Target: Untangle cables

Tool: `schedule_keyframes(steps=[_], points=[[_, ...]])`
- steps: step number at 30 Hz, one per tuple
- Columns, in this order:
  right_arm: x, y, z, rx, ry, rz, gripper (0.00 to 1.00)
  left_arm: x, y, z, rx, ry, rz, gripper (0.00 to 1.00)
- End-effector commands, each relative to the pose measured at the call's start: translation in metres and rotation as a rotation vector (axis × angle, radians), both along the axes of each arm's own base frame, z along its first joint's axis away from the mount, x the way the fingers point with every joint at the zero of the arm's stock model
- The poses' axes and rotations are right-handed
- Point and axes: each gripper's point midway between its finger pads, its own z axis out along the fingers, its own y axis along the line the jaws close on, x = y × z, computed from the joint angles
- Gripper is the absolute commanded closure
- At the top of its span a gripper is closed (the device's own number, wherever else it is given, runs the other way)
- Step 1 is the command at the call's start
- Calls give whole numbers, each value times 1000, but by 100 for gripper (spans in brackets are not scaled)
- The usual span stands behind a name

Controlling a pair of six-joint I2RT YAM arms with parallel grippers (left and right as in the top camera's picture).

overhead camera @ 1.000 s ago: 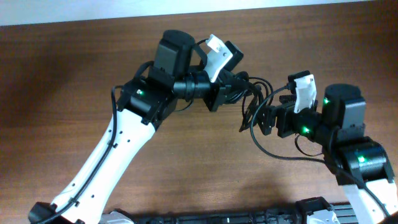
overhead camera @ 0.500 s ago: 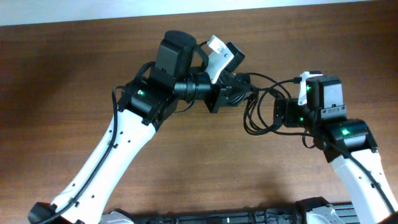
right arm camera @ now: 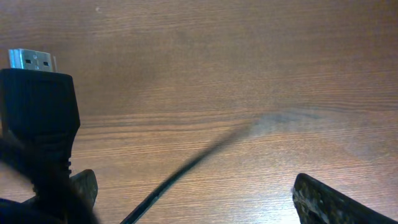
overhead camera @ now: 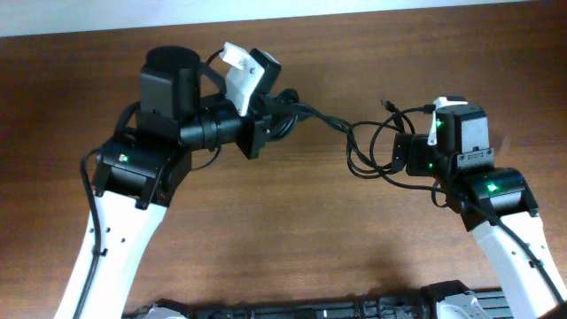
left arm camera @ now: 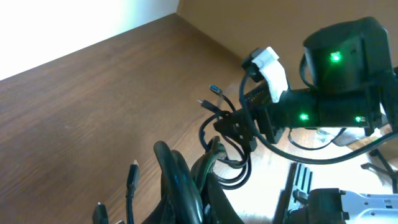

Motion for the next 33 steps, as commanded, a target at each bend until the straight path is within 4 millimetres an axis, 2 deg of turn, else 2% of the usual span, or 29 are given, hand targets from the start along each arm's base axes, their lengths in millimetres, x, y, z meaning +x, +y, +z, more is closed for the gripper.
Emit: schedule_keyframes(steps=[1, 8, 11, 14, 19, 21, 24, 28, 31, 33], points=[[-4, -18, -1, -82, 16, -50, 1, 6, 28, 24, -4, -93, 85, 100], [-4, -18, -1, -81, 16, -49, 1, 15, 43, 22, 1, -83, 134, 100], [-4, -15, -2, -69, 17, -40, 1, 15, 43, 21, 4, -77, 134, 100], [-4, -4, -3, -14, 22, 1, 1, 15, 43, 21, 4, -77, 134, 100], [-1, -3, -1, 5, 6, -17, 1, 14, 45, 17, 37, -106, 123, 100], [-1, -3, -1, 4, 7, -17, 1, 27, 58, 10, 98, -110, 219, 100], [-1, -1, -2, 13, 7, -10, 1, 34, 73, -3, 168, -86, 307, 100], [0, 34, 0, 172, 6, 120, 1, 33, 75, -6, 173, -65, 311, 100], [1, 55, 6, 264, -7, 197, 1, 27, 67, -4, 142, -57, 262, 100], [3, 61, 9, 294, -20, 224, 1, 24, 65, -3, 133, -52, 246, 100]])
